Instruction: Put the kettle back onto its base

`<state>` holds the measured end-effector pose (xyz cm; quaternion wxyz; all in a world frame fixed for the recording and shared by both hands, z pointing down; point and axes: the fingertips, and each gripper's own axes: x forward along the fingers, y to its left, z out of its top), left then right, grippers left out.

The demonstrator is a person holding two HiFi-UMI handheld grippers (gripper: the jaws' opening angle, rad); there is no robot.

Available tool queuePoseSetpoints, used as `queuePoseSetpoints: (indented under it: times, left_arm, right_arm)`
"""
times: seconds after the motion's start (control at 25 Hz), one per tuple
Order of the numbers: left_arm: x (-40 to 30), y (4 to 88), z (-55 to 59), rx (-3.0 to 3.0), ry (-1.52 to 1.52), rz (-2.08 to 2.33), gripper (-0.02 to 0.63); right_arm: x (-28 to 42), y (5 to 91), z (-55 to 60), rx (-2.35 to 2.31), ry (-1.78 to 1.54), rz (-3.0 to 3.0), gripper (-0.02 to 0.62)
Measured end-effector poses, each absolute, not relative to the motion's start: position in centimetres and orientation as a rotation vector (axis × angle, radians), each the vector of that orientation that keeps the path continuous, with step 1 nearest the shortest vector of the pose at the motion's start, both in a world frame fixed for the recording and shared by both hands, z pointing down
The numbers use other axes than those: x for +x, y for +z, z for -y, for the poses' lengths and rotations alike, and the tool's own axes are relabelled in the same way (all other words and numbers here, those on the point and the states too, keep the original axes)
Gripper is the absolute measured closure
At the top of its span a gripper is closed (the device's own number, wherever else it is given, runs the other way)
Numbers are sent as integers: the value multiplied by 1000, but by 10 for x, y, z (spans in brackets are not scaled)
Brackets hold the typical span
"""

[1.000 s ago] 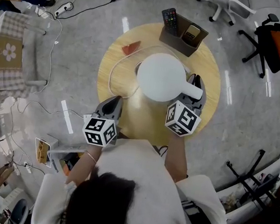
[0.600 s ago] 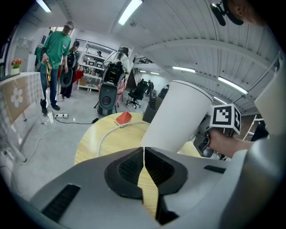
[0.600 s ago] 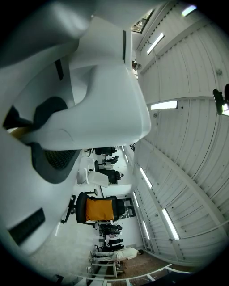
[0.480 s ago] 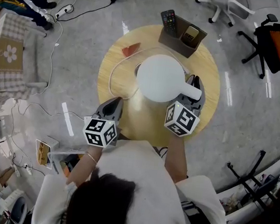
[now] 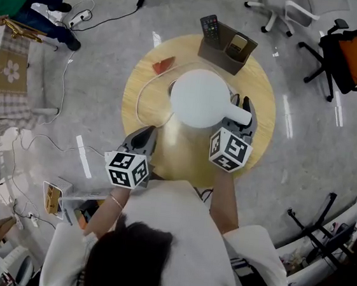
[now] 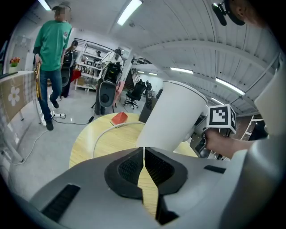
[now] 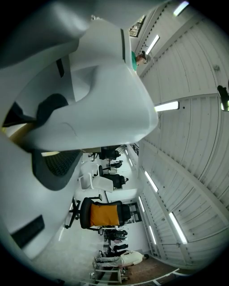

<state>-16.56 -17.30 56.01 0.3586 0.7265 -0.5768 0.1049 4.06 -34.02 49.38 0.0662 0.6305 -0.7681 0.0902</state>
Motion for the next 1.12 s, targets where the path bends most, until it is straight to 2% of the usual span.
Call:
queuePoseSetpoints:
  times: [0.12,0.2,0.6,1.12]
  left_arm:
    - [-165,557,171,1877,264,1491,574]
    - [-164,555,170,1880,256,1491,574]
    - [-133,538,173,1944,205,1468,574]
    - [-89,513,159,2019,137,1474,574]
  right_arm:
    - [45,507,336,1859,352,2291,403]
    - [45,516,329,1816,382,2274,368]
    - [58,528,284,1695,475,2280,334]
    - [79,499,247,1637,494,2365,333]
